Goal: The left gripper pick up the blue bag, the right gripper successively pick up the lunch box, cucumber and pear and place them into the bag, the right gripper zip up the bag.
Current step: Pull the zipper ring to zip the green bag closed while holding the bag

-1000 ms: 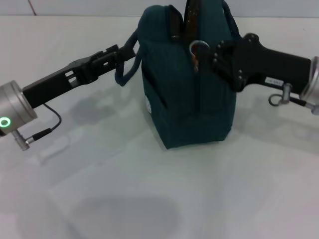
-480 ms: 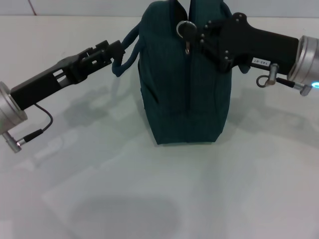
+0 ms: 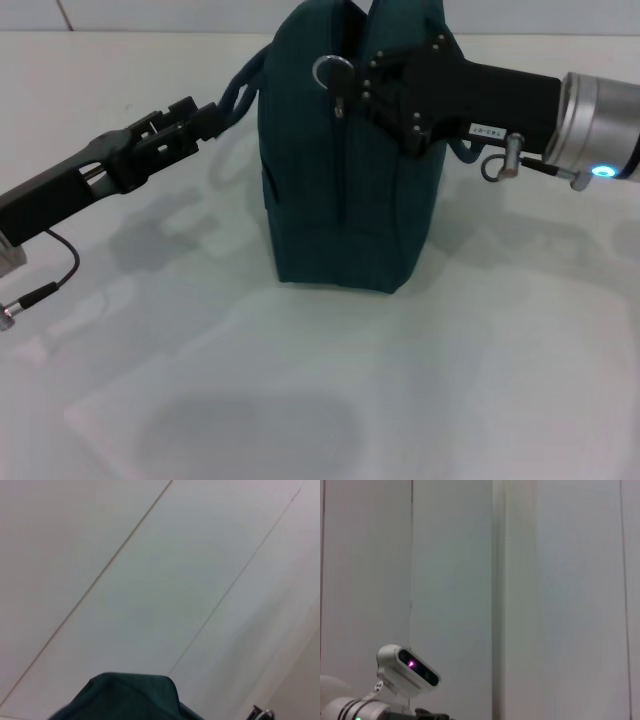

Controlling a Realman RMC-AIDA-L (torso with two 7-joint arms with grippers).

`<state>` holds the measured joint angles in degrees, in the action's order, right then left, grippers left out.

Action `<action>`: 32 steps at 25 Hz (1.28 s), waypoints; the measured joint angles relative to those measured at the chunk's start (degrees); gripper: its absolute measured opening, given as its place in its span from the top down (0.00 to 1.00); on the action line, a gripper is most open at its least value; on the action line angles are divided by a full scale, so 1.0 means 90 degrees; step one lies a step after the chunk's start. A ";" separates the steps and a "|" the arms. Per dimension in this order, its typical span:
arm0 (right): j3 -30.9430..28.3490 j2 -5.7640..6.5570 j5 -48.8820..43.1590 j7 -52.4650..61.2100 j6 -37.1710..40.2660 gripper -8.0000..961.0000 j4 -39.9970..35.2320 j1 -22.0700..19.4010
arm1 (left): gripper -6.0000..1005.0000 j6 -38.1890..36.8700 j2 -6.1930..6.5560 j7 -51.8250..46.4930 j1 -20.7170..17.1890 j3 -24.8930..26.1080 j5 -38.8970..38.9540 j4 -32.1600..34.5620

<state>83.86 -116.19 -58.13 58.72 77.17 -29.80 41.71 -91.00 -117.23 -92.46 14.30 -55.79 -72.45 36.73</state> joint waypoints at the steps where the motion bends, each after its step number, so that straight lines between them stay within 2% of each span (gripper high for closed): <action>1: 0.0075 0.0001 0.0091 -0.0034 -0.0010 0.96 0.0000 0.0017 | 0.13 -0.0005 0.0008 0.0005 -0.0002 0.0000 -0.0008 -0.0012; 7: 0.0334 0.0001 0.0388 -0.0144 -0.0119 0.96 0.0003 0.0089 | 0.13 0.0035 -0.0015 0.0127 0.0003 0.0005 -0.0041 -0.0051; 21: 0.0367 0.0000 0.0396 -0.0148 -0.0171 0.96 0.0022 0.0040 | 0.14 0.0322 -0.0229 0.0156 0.0280 0.0001 -0.0683 -0.0069; 32: 0.0428 0.0001 0.0396 -0.0148 -0.0152 0.95 0.0026 0.0029 | 0.14 0.0545 -0.0246 0.0159 0.0573 -0.0036 -0.0800 -0.0339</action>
<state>87.72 -116.19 -54.57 57.39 75.80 -29.57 41.97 -86.09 -119.45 -91.03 19.46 -56.11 -79.65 33.69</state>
